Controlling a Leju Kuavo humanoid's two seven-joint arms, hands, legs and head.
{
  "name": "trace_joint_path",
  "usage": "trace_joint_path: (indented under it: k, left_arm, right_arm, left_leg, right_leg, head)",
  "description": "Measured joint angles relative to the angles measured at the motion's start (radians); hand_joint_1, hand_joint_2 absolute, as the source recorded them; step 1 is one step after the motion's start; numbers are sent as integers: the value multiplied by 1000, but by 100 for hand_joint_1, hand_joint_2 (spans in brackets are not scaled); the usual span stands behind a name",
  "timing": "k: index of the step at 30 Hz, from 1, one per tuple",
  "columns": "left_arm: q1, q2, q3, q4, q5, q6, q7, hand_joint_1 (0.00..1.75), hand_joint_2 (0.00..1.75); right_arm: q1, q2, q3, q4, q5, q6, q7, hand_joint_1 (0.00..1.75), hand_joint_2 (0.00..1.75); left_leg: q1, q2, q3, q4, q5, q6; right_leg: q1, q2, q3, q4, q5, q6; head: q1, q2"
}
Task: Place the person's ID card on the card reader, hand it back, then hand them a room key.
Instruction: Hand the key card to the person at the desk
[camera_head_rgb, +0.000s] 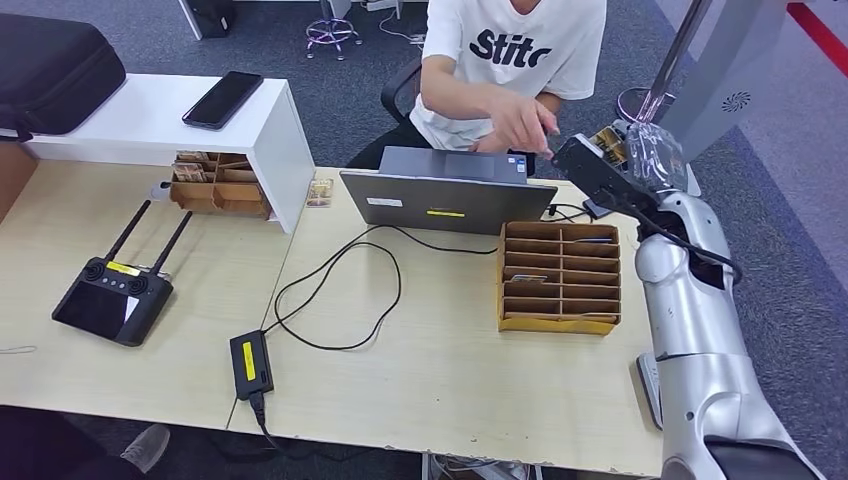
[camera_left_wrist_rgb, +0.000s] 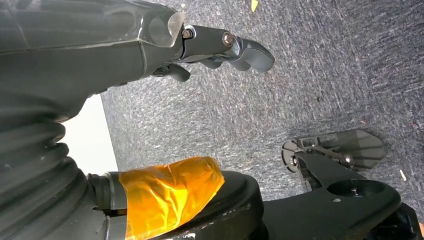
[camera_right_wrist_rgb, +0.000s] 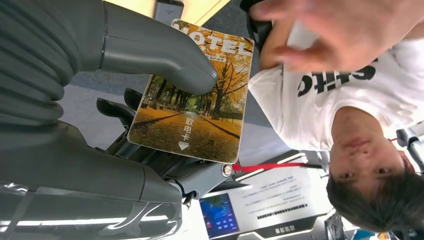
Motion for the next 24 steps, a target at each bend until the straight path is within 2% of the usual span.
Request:
trace_joint_path:
  k: [8,10,12,14,24]
  left_arm:
    - [-1,0,0,0,-2,-1,4,0,175]
    - [-1,0,0,0,-3,-1,4,0,175]
    - [-1,0,0,0,-3,0,4,0,175]
    - [-1,0,0,0,-3,0,4,0,175]
    - [-1,0,0,0,0,0,5,0,175]
  right_arm:
    - [-18,7,2,47,8,0,6,168,175]
    - [-21,10,2,55,12,0,6,154,175]
    - [-23,13,2,61,15,0,6,70,175]
    - [-23,17,2,63,17,1,6,0,175]
    - [-22,37,2,50,41,-1,9,0,175]
  left_leg:
    - [0,0,0,0,0,0]
    - [0,0,0,0,0,0]
    - [0,0,0,0,0,0]
    - [0,0,0,0,0,0]
    - [0,0,0,0,0,0]
  right_leg:
    - [0,0,0,0,0,0]
    - [0,0,0,0,0,0]
    - [0,0,0,0,0,0]
    - [0,0,0,0,0,0]
    - [0,0,0,0,0,0]
  head:
    - [0,0]
    - [0,0]
    - [0,0]
    - [0,0]
    - [0,0]
